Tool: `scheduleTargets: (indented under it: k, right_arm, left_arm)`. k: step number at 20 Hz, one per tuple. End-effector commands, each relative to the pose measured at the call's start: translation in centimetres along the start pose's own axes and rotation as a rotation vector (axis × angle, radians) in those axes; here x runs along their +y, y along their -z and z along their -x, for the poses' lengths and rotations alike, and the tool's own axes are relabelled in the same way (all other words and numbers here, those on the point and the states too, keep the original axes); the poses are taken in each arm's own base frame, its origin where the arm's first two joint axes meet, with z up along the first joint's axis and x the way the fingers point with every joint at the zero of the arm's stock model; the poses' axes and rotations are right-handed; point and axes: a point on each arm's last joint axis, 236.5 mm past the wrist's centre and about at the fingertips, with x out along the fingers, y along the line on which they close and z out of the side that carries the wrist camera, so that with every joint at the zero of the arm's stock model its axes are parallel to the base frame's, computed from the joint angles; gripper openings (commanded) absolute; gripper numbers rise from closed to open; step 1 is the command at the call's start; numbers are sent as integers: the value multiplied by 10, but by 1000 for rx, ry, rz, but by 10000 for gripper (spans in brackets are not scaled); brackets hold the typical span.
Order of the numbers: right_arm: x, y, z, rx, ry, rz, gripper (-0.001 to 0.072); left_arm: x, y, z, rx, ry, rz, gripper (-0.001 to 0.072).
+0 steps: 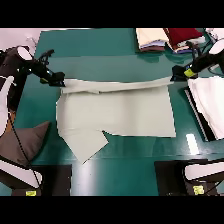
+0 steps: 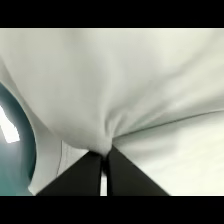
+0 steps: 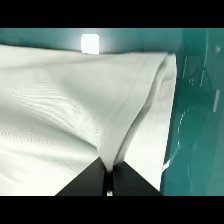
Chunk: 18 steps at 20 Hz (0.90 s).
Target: Fold the shirts.
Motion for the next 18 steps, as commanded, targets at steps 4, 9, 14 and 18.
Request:
scheduleTargets:
  k: [4, 9, 14, 18]
  right_arm:
    - [6, 22, -8, -36, -23, -30, 409]
    - [28, 37, 47, -76, -34, 21, 408]
    - [44, 41, 91, -171, -33, 61, 408]
    - [46, 41, 97, -192, -32, 67, 408]
  left_arm:
    - [4, 25, -2, 65, -14, 52, 502]
    - [1, 67, 51, 36, -98, 12, 503]
    - [-1, 203, 26, 134, -93, 125, 503]
    - [-16, 277, 0, 195, -18, 216, 503]
